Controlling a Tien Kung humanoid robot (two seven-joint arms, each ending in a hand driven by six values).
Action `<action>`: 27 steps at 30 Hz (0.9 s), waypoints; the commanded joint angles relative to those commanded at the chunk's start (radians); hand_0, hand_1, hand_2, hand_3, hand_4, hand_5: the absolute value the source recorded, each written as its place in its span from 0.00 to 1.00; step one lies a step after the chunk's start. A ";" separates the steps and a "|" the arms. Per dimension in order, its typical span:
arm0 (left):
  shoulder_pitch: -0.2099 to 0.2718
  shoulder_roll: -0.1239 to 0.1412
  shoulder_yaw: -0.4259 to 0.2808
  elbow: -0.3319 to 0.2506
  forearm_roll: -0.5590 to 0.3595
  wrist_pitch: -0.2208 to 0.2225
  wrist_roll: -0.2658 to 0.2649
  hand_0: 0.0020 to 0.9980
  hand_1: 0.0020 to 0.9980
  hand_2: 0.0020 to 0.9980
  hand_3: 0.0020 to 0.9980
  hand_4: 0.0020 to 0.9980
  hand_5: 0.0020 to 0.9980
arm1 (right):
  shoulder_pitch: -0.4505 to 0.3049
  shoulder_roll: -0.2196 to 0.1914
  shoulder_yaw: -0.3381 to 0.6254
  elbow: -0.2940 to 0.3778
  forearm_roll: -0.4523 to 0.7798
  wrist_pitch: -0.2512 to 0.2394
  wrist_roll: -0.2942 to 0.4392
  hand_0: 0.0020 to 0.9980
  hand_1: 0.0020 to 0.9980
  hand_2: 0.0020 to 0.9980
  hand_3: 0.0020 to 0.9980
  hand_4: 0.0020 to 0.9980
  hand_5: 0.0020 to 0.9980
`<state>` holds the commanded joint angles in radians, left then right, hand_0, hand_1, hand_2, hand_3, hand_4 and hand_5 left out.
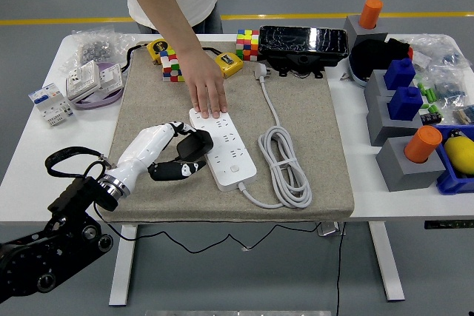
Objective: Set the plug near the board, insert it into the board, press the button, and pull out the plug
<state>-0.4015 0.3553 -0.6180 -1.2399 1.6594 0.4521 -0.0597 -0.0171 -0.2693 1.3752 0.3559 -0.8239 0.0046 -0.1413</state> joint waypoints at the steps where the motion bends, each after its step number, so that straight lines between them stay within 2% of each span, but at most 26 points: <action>1: -0.002 -0.002 0.001 -0.001 -0.001 -0.001 0.000 0.65 0.71 0.69 0.62 0.83 0.35 | -0.001 0.000 0.000 0.000 0.000 0.000 0.000 0.53 0.63 0.60 0.54 0.88 0.41; 14: -0.044 -0.055 0.034 0.051 -0.009 -0.012 0.015 0.66 0.71 0.69 0.63 0.83 0.35 | -0.005 0.003 -0.003 0.006 0.002 0.000 0.000 0.53 0.63 0.60 0.54 0.88 0.41; 27: -0.060 -0.077 0.026 0.089 -0.019 -0.015 0.021 0.66 0.71 0.69 0.62 0.83 0.35 | -0.009 0.005 0.001 0.006 0.001 0.001 -0.001 0.53 0.63 0.60 0.54 0.88 0.40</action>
<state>-0.4614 0.2779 -0.5919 -1.1506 1.6400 0.4368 -0.0385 -0.0266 -0.2644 1.3765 0.3623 -0.8227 0.0056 -0.1422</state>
